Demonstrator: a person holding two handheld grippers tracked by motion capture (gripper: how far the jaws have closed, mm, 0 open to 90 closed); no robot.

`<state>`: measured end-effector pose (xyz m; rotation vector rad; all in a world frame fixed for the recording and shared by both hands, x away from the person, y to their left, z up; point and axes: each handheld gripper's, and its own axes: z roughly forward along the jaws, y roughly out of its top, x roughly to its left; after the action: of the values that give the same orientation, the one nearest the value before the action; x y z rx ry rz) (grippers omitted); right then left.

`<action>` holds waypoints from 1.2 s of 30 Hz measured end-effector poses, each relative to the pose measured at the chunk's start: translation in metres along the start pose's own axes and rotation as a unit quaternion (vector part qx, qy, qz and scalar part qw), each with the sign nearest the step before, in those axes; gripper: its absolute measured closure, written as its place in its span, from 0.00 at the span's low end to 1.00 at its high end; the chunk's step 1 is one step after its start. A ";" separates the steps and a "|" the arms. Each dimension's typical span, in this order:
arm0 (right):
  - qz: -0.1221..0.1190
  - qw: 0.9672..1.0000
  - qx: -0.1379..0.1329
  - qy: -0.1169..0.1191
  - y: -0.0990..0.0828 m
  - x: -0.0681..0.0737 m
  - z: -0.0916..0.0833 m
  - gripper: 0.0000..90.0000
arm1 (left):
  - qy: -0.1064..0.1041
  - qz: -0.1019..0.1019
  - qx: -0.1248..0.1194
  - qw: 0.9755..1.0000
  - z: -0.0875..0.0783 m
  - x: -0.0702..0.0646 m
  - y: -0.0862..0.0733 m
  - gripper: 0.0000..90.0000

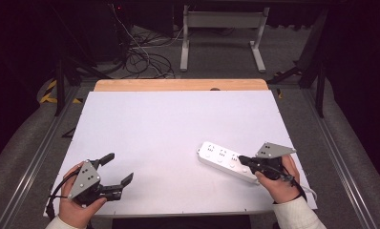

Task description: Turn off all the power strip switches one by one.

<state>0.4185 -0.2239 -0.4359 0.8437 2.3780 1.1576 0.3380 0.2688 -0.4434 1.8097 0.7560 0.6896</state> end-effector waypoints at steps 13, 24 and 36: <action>0.024 1.000 -0.002 0.003 -0.022 -0.008 -0.013 1.00 | 0.000 0.002 0.001 1.000 0.001 0.000 0.000 0.16; 0.021 0.999 0.024 0.016 -0.029 -0.005 -0.001 1.00 | 0.000 0.003 0.002 1.000 0.001 0.000 0.000 0.16; 0.029 0.999 0.042 0.013 -0.031 -0.005 0.004 1.00 | -0.001 -0.001 0.001 1.000 0.001 -0.001 0.000 0.16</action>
<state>0.4139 -0.2395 -0.4627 0.9359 2.4536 1.1046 0.3382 0.2675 -0.4442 1.8119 0.7570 0.6860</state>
